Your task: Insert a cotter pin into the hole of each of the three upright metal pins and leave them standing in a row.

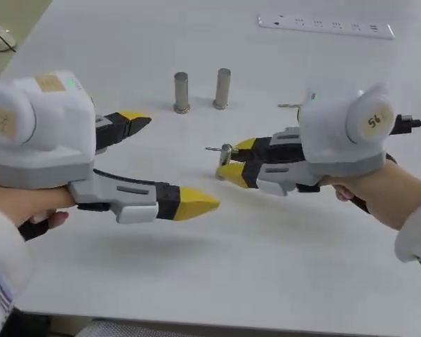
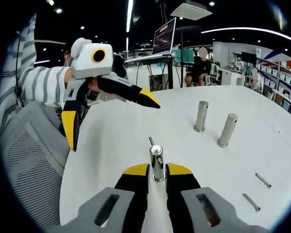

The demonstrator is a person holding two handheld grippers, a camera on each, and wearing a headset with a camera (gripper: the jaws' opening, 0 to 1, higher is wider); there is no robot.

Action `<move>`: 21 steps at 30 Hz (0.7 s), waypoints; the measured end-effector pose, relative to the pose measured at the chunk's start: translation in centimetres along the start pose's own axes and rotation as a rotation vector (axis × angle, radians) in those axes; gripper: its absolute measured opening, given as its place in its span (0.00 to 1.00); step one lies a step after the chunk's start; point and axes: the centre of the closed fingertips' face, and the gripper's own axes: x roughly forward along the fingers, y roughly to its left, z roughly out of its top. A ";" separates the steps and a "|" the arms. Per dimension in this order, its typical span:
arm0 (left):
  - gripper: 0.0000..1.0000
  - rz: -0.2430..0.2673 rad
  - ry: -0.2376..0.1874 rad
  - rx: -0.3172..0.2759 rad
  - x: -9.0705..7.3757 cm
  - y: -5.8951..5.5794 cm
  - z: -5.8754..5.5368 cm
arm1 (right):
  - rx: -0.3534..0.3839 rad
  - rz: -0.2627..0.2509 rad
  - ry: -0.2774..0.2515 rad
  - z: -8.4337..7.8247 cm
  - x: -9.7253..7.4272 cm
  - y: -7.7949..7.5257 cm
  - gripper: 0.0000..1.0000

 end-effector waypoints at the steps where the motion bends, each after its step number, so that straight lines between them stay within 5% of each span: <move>1: 0.99 0.004 0.001 0.004 0.0 0.0 -0.1 | 0.007 -0.001 -0.009 0.1 0.0 0.0 0.07; 11: 0.95 0.066 0.018 -0.011 -0.4 1.1 -0.7 | 0.072 0.005 -0.058 0.3 0.5 -0.3 0.05; 21: 0.94 0.068 0.015 -0.044 -0.2 0.6 -1.0 | -0.024 0.021 -0.048 0.3 0.2 -0.1 0.04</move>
